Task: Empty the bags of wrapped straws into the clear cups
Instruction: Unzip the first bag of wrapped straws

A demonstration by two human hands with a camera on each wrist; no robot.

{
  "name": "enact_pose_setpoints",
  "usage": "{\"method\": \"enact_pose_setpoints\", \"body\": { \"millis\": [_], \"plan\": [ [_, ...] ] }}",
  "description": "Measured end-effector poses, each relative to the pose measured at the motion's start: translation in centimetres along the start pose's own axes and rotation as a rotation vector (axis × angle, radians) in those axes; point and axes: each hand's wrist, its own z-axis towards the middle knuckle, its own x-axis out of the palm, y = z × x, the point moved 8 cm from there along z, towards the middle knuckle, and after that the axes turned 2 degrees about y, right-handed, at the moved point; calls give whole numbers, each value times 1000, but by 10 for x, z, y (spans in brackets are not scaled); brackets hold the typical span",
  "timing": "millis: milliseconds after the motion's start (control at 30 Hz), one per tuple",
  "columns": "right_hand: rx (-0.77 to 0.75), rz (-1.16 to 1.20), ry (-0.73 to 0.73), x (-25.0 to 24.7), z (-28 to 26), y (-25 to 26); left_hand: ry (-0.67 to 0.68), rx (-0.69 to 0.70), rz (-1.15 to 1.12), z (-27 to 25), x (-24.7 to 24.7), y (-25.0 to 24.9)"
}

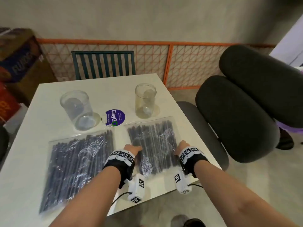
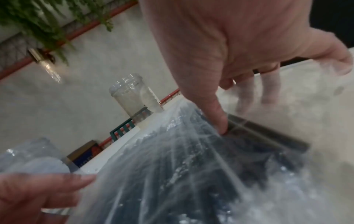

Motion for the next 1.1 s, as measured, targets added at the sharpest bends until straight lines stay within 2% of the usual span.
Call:
{"method": "enact_pose_setpoints", "body": {
  "millis": [33, 100, 233, 300, 433, 533, 633, 667, 700, 767, 800, 833, 867, 900, 933, 1000, 1033, 1100],
  "plan": [
    [-42, 0, 19, 0, -3, 5, 10, -3, 11, 1, 1, 1],
    [-29, 182, 15, -5, -3, 8, 66, -3, 11, 5, 2, 5],
    [-65, 448, 21, -30, -17, 12, 152, -3, -222, -3, -3, 1],
    [-125, 579, 42, -42, -26, 7, 124, 100, -321, -10, -13, -12],
    [-376, 869, 20, -87, -45, 14, -34, 390, -227, -29, -40, -42],
    [-495, 1137, 14, -129, -62, 28, -87, 457, -158, -35, -52, -54],
    [-581, 1224, -114, -164, -76, 38, -114, 456, -138, -37, -57, -59],
    [-592, 1222, -161, -170, -79, 40, -160, 450, -161, -41, -60, -61],
    [-602, 1205, -192, -174, -82, 43, -260, 441, -176, -48, -67, -65],
    [-643, 1175, -217, -179, -87, 48, -568, 467, -172, -86, -83, -83],
    [-661, 1169, -214, -179, -89, 50, -700, 575, -160, -113, -86, -99],
    [-667, 1165, -216, -179, -90, 51, -752, 723, -146, -140, -82, -120],
    [-668, 1168, -226, -178, -92, 52, -705, 852, -136, -160, -73, -139],
    [-678, 1161, -239, -178, -96, 54, -568, 915, -139, -173, -58, -157],
    [-707, 1152, -254, -178, -100, 56, -358, 905, -169, -180, -39, -173],
    [-763, 1119, -280, -179, -108, 62, 63, 704, -319, -175, 0, -188],
    [-776, 1100, -293, -178, -111, 64, 201, 581, -401, -173, 15, -192],
    [-819, 1069, -306, -178, -118, 68, 306, 442, -522, -167, 28, -194]
  ]
}}
